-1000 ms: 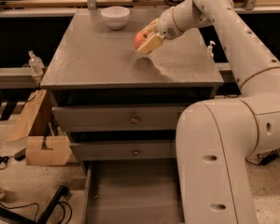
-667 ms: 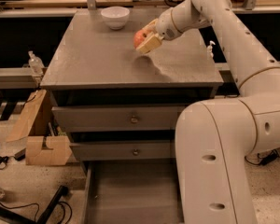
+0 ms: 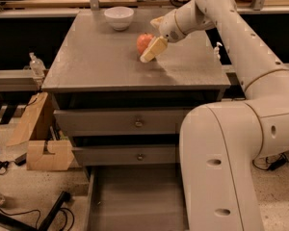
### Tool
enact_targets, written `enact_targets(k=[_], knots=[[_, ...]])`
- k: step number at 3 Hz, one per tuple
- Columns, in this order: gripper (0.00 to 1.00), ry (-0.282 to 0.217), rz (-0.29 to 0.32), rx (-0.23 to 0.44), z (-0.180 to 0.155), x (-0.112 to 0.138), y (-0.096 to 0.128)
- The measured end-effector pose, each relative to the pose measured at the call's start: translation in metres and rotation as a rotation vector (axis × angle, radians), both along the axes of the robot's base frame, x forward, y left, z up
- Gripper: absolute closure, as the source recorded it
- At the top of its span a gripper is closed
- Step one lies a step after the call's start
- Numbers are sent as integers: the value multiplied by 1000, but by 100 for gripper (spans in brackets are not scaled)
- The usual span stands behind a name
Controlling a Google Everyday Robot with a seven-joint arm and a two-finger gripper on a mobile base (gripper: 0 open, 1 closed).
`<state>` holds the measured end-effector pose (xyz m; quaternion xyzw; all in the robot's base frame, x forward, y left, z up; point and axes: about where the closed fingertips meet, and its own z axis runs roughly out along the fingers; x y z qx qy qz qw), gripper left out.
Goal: Pick apple from bottom drawer and place on counter
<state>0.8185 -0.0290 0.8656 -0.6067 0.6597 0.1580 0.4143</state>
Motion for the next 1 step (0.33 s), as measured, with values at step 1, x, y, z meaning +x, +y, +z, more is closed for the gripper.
enact_targets(k=[1], knots=[[0, 0, 0, 0, 0, 0, 0]])
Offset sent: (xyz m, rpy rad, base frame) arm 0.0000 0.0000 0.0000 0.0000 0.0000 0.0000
